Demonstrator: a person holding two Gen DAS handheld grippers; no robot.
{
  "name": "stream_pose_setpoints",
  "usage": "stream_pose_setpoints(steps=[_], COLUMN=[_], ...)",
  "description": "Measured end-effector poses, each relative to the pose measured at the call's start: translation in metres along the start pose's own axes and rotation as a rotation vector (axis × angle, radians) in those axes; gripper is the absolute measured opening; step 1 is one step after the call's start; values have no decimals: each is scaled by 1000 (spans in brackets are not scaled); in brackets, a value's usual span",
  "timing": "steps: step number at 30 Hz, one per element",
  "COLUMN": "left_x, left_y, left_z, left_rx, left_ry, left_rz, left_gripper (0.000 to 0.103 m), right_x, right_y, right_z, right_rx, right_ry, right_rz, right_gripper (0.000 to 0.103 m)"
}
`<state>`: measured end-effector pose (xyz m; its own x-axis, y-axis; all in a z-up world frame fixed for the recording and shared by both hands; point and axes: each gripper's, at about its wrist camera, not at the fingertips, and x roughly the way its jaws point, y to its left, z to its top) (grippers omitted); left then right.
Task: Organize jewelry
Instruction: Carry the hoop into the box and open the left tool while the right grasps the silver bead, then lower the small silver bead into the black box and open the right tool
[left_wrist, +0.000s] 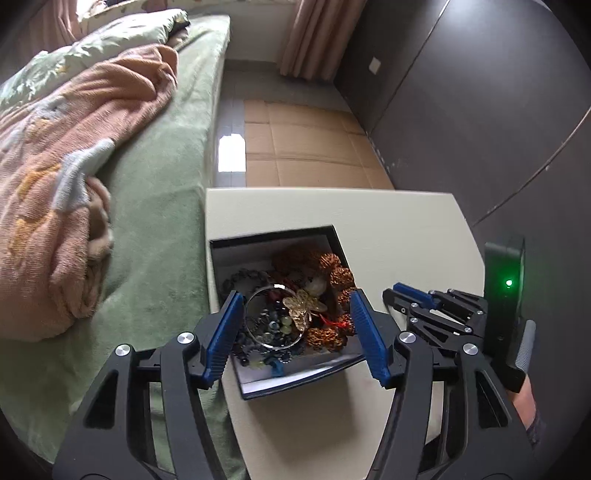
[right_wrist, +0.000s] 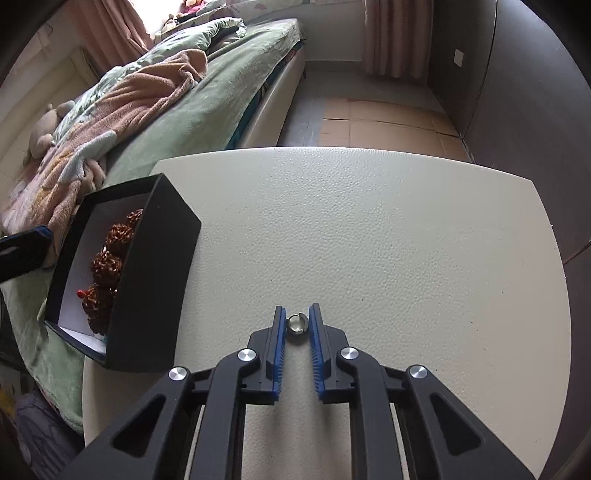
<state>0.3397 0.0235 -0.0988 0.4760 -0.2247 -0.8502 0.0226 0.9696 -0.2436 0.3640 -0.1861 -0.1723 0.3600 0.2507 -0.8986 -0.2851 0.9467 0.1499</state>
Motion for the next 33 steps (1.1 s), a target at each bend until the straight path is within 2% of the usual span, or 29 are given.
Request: stream_pose_setpoints(steps=[6, 14, 19, 29, 32, 33], left_x=[-18, -29, -40, -57, -61, -62], left_y=[5, 7, 17, 46, 50, 51], left_z=[-6, -15, -23, -41, -43, -44], left_rx=[-4, -29, -78, -171, -176, -182], left_ry=[-35, -71, -118, -184, -194, -197], left_rz=[4, -10, -14, 8, 15, 16], left_gripper=[72, 95, 98, 98, 98, 98], right_x=[-19, -49, -76, -91, -91, -90], right_y=[-14, -25, -7, 41, 54, 55], right_z=[0, -1, 1, 14, 19, 19], right_rx=[71, 126, 76, -9, -13, -10], right_ry=[-33, -94, -178, -236, -245, -248], right_rz=[101, 250, 364, 457, 448, 452], right_gripper=[13, 13, 13, 13, 21, 44])
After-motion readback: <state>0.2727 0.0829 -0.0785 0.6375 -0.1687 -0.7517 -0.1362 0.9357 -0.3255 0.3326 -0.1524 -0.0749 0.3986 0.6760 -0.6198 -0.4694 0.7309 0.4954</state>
